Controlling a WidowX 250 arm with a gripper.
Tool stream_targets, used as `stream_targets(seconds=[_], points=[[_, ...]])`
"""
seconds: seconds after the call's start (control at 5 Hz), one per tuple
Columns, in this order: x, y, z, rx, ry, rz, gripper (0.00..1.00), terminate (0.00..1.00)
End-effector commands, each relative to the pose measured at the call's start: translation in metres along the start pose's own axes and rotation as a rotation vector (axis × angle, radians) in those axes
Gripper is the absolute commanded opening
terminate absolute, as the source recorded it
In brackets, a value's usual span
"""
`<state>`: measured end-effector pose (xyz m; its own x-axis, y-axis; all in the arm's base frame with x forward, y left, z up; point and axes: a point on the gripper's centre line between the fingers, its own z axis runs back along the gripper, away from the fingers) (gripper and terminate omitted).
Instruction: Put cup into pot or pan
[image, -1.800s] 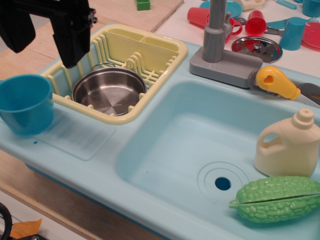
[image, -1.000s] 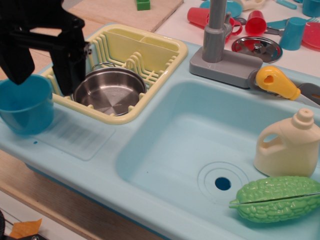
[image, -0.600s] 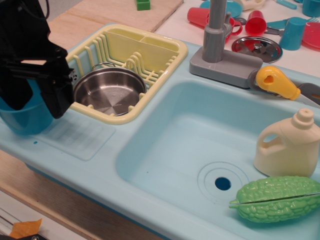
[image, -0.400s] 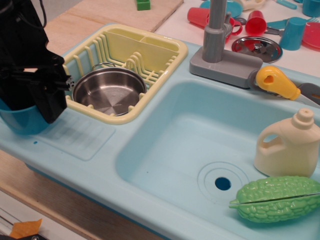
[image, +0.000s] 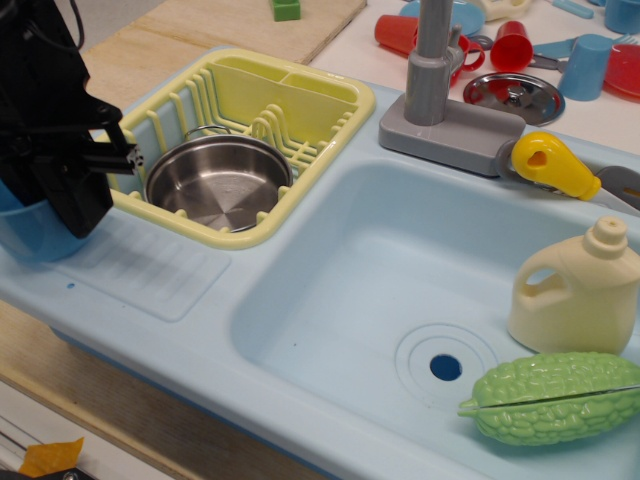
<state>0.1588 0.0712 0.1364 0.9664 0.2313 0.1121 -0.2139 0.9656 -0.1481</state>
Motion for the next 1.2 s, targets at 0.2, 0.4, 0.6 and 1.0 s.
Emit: stream_targets(seconds=[0.2,0.4,0.6,1.0], points=[[0.06,-0.033,0.023,0.061,-0.09,-0.24,0.0,0.0],[0.08,-0.053,0.016,0.043,-0.143,-0.332,0.0,0.0],[0.097,-0.06,0.005,0.019,-0.12,-0.39,0.0,0.0],[0.099,-0.058,0.002,0.008,-0.121,-0.405,1.0,0.0]])
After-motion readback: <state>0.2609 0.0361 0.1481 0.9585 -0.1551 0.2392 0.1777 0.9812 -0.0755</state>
